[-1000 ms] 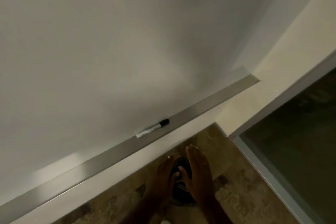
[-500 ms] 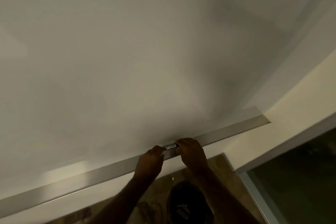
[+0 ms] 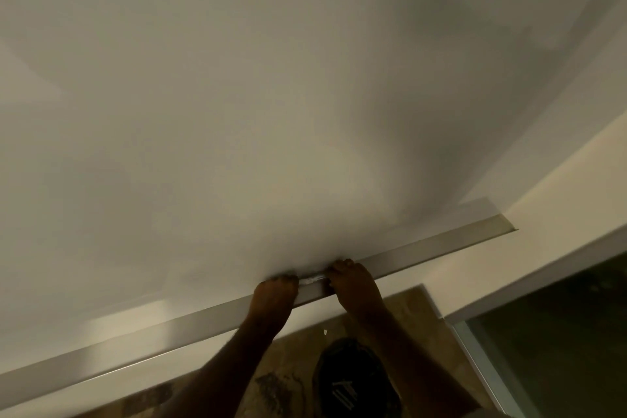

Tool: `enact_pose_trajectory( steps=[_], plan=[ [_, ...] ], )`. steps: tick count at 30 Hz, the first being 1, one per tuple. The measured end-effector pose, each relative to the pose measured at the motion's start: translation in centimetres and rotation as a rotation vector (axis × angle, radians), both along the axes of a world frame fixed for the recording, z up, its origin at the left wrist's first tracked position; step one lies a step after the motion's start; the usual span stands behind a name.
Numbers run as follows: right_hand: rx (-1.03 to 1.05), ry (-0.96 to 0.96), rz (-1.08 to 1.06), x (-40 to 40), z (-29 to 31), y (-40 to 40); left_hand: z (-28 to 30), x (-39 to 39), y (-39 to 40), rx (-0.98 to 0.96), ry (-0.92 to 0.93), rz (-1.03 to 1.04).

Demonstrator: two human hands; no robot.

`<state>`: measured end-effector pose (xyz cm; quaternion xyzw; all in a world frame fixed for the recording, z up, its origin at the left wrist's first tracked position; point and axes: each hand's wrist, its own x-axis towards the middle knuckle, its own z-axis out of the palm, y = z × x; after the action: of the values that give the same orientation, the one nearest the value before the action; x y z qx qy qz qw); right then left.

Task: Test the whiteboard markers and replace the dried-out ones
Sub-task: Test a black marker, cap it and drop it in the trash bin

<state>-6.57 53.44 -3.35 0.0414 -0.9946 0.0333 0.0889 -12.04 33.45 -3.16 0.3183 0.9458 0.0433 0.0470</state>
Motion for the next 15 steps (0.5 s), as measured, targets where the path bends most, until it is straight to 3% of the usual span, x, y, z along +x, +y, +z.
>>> enact_pose_trajectory(
  steps=[9,15],
  plan=[
    [0.093,-0.074,-0.005,-0.3,-0.4,-0.3,1.0,0.0,0.0,-0.015,0.041,-0.025],
    [-0.202,0.04,0.018,0.2,3.8,-1.0,3.6,0.1,-0.6,0.1,0.005,0.001]
  ],
)
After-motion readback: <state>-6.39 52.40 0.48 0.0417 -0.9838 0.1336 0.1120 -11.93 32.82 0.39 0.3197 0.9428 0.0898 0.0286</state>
